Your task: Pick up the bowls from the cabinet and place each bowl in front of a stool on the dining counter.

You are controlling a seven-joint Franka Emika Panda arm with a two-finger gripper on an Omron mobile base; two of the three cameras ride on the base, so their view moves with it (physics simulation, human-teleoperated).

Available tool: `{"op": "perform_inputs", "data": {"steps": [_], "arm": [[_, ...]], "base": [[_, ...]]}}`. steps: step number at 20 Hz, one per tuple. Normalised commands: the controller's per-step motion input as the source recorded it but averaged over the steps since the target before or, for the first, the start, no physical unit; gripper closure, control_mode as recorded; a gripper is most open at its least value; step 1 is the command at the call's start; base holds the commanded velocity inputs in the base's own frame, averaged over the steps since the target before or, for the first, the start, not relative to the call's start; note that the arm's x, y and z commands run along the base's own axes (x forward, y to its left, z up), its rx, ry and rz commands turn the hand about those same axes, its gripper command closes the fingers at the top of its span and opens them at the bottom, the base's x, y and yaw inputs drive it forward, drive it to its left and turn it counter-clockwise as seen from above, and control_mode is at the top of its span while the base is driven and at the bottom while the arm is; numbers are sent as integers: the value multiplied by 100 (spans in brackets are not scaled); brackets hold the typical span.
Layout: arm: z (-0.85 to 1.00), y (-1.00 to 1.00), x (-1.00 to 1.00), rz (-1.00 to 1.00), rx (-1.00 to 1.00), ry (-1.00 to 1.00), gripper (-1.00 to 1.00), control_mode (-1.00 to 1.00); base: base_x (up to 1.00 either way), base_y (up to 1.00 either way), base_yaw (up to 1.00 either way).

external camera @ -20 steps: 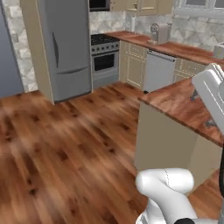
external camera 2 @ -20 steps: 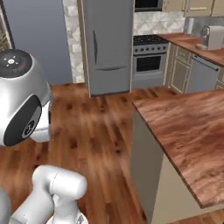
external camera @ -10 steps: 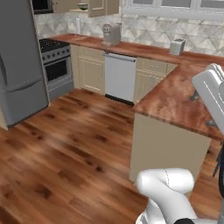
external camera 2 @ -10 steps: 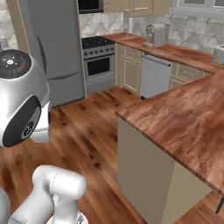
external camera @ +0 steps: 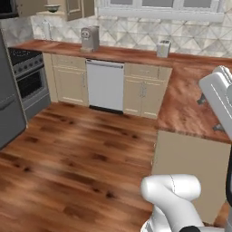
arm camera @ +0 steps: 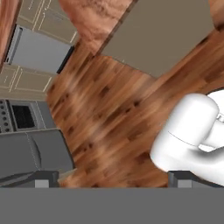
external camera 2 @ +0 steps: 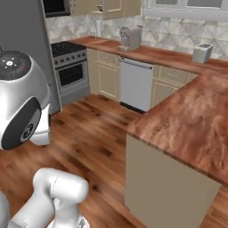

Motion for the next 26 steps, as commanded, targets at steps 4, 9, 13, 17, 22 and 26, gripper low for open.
{"op": "perform_inputs", "data": {"steps": [4, 9, 13, 17, 22, 26], "arm": [[0, 0, 0, 0, 0, 0, -100, 100], [0, 0, 0, 0, 0, 0, -100, 100], [0, 0, 0, 0, 0, 0, -100, 100], [0, 0, 0, 0, 0, 0, -100, 100], [0, 0, 0, 0, 0, 0, -100, 100], [0, 0, 0, 0, 0, 0, -100, 100]], "base": [[100, 100, -27], [100, 100, -20], [100, 98, -16], [100, 79, -11], [100, 59, -1], [100, 8, 0]]}}
